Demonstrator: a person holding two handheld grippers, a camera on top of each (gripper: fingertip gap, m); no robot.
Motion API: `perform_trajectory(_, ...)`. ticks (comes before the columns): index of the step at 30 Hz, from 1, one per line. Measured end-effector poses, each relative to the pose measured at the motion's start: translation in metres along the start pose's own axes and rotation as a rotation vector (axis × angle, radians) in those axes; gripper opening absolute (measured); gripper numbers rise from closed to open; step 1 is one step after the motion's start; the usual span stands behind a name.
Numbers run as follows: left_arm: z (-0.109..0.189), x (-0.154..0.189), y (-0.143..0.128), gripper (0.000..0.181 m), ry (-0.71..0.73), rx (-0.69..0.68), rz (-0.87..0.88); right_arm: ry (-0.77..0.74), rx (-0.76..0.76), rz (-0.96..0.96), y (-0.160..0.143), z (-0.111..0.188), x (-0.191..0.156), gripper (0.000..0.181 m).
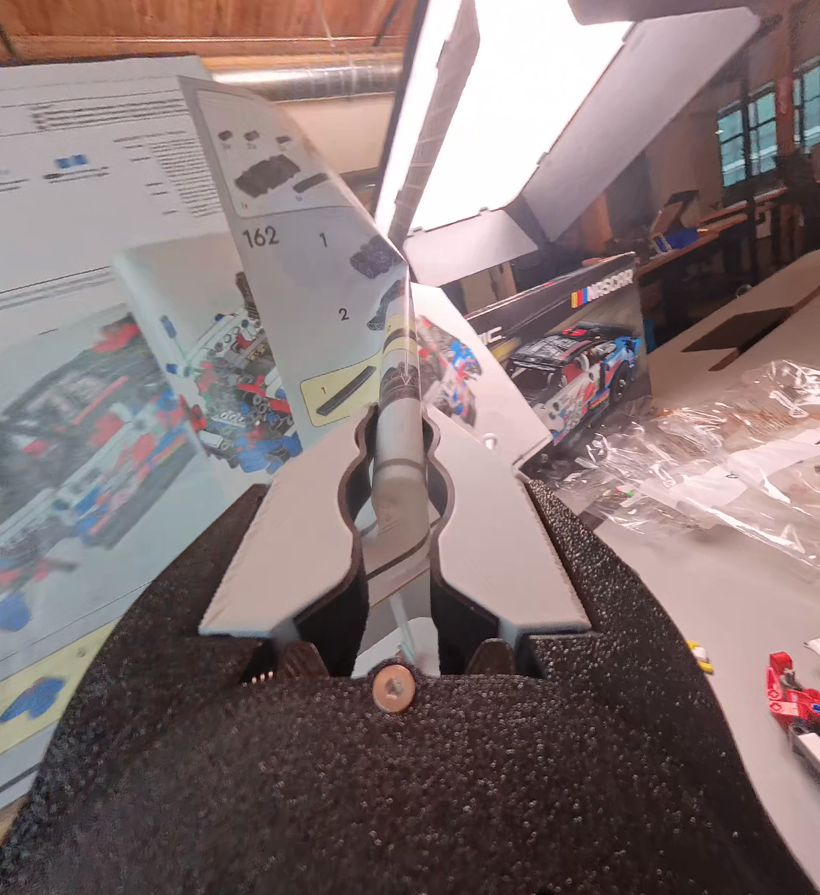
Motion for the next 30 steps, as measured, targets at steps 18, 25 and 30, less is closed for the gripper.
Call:
perform_trajectory(18,0.098,-0.198,-0.083,0.064,0.366,-0.268,0.2,-0.007,0.0,-0.02,0.0,0.0,0.003,0.03)
perform_trajectory(25,0.104,-0.235,-0.111,0.071,0.392,-0.358,0.157,-0.008,-0.002,-0.018,-0.001,0.0,0.003,0.03)
perform_trajectory(30,0.11,-0.237,-0.099,0.064,0.403,-0.339,0.104,-0.013,0.003,-0.029,0.0,0.0,0.005,0.03)
Point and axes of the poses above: each gripper's, where its closed fingertips meet, z back along the fingers, y out of its top, x = y × z across the jaws, the point moved 2 cm from there along z, back along the fingers, and after that the axes turned 2 degrees about -y, right-handed, at the moved point
